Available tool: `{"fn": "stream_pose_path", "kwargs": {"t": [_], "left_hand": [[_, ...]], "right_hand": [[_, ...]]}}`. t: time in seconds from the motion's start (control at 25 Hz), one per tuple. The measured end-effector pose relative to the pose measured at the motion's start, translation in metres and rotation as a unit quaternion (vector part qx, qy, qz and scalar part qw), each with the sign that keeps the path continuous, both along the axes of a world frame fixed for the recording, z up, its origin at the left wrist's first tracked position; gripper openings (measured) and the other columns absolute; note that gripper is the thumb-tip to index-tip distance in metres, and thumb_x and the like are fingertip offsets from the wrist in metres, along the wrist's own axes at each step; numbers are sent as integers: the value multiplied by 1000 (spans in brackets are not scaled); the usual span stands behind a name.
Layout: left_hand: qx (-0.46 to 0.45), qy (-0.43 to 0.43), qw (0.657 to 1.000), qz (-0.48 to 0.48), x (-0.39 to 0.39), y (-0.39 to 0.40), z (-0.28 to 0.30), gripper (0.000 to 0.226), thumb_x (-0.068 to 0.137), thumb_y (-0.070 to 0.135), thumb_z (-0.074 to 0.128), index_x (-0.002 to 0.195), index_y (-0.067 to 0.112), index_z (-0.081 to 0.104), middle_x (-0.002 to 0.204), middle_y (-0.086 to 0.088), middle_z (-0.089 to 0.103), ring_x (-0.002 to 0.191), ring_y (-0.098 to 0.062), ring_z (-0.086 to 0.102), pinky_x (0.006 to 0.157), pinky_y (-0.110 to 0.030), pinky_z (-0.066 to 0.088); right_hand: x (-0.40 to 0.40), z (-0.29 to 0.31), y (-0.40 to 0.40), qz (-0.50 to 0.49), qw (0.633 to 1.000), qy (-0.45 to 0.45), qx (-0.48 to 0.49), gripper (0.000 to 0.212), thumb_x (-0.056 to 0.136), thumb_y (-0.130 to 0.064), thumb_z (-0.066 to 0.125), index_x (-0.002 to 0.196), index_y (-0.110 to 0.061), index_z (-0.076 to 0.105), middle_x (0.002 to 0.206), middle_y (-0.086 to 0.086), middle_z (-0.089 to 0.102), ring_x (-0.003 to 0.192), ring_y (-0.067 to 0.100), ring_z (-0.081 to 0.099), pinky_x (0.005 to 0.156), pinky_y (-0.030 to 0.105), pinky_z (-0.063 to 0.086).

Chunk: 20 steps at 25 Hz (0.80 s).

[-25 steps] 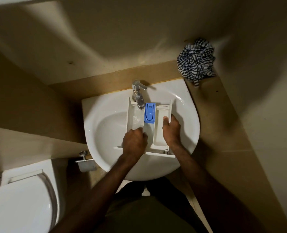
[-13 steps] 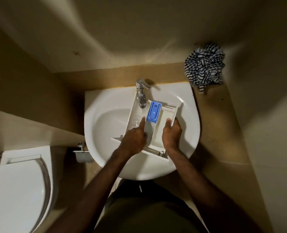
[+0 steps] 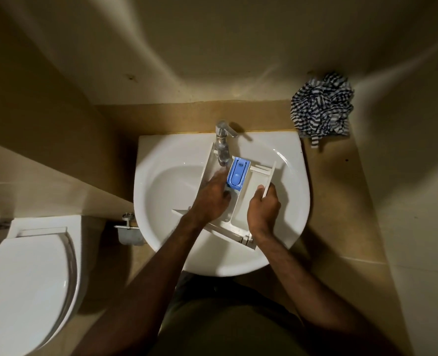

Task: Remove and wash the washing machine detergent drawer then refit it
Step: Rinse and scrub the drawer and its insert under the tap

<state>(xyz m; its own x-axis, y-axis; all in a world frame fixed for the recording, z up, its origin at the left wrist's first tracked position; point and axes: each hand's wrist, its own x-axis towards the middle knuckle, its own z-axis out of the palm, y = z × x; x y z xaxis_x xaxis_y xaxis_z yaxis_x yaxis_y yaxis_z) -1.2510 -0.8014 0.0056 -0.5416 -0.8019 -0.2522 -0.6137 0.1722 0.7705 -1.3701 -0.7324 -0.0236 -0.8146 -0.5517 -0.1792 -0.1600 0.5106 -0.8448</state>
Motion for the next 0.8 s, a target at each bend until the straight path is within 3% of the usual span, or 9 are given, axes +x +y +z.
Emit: {"fn": "stream_pose_path", "kwargs": {"t": [0.12,0.24,0.32,0.4,0.48,0.52,0.6,0.68,0.8], "left_hand": [[54,-88,994,-26,15,17,-4,65,106,16,53,165,22,26,148,-16,59,129,-40,58,108,-40,44],[-1,-203,976,-73,36,33,-3,50,108,27,48,156,20,39,127,-22,70,112,-46,65,93,-46,52],[-57,-248,962,-98,39,37,-5,49,110,38,45,152,13,41,135,-21,64,117,-41,65,95,-46,52],[-109,-256,952,-129,33,29,-11,62,110,50,36,154,6,38,157,-19,45,145,-37,46,111,-44,44],[-203,-296,914,-188,28,10,-10,77,108,61,18,155,5,42,167,-13,35,162,-29,9,130,-47,16],[-253,-314,890,-213,29,-2,-7,84,106,65,8,149,10,53,167,-8,36,163,-26,-1,130,-52,4],[-304,-334,862,-231,31,-24,2,91,102,68,-1,133,20,70,169,-1,35,163,-21,-5,128,-57,-5],[-300,-350,850,-254,34,-33,6,87,104,67,0,137,23,67,171,-1,29,163,-21,-5,128,-56,-4],[-267,-356,853,-273,41,-14,3,88,104,64,-4,142,21,63,163,0,45,163,-23,-1,128,-55,-6]], "right_hand": [[0,3,2,-16,1000,-7,-8,24,107,-15,49,121,-10,68,110,15,76,100,39,69,83,39,55],[1,7,2,-18,1000,-17,-2,25,107,-16,49,123,-12,68,110,13,76,100,38,70,87,48,58],[4,10,4,-12,1000,-19,-4,25,108,-16,48,124,-12,67,112,12,76,102,36,71,89,51,58],[6,14,5,-6,1000,-3,-3,26,108,-16,48,126,-12,65,115,12,75,104,37,71,90,52,58],[7,14,7,8,1000,20,6,26,108,-15,48,129,-11,62,119,15,74,107,39,70,90,53,58],[8,15,8,14,1000,26,10,26,108,-15,47,130,-10,61,119,16,74,107,41,70,90,54,58],[9,17,8,15,999,34,14,25,108,-14,47,128,-10,60,118,18,74,107,43,69,90,54,58],[7,13,6,1,1000,27,16,23,107,-15,47,125,-11,61,116,18,74,106,43,69,88,53,58],[13,15,5,-23,999,23,12,21,107,-16,47,121,-13,63,112,15,74,103,41,69,87,53,58]]}}
